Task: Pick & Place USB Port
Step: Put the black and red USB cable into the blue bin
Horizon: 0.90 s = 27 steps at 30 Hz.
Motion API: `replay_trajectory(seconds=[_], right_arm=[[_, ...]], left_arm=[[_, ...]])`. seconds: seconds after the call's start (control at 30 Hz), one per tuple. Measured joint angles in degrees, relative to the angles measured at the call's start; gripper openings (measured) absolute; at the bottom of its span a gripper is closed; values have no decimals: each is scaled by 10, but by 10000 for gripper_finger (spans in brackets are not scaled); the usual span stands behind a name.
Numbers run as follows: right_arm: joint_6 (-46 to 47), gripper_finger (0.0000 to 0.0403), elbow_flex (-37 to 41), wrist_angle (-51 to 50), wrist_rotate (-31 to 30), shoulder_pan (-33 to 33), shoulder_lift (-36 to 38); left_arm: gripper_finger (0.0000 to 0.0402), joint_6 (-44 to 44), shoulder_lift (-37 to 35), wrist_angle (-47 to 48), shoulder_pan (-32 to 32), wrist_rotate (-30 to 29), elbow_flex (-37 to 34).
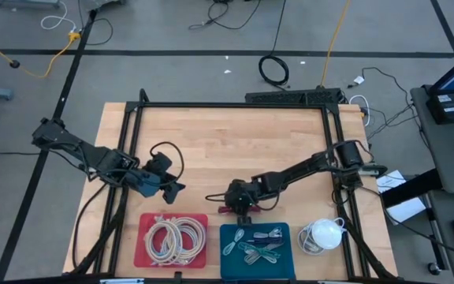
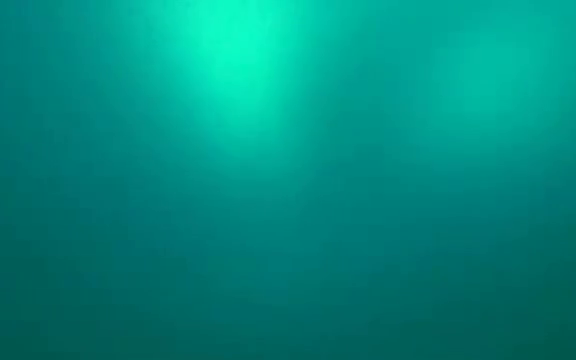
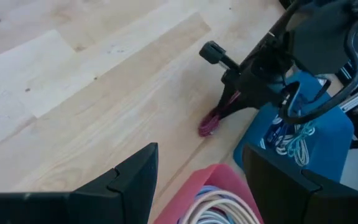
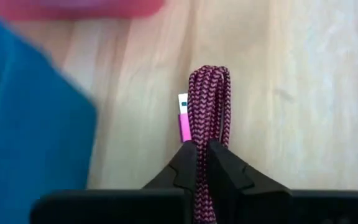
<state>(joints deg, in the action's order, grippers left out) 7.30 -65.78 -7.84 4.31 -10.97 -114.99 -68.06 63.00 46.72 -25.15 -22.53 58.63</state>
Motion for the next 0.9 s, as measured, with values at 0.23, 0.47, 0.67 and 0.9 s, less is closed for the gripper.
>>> replay_trajectory(seconds=[0.23, 0.47, 0.67, 0.9], right_arm=[[22, 6, -39, -67, -75, 54, 76], [81, 2, -158, -226, -61, 75, 193], [216, 1, -179, -274, -43, -18, 265], [330, 0, -179, -265, -80, -174, 237]], left_arm=[[237, -21, 0, -3, 0, -43, 0], [237, -12, 0, -3, 0, -45, 0], [237, -43, 0, -9, 0, -53, 0], [237, -38, 14, -70, 1, -88, 0]])
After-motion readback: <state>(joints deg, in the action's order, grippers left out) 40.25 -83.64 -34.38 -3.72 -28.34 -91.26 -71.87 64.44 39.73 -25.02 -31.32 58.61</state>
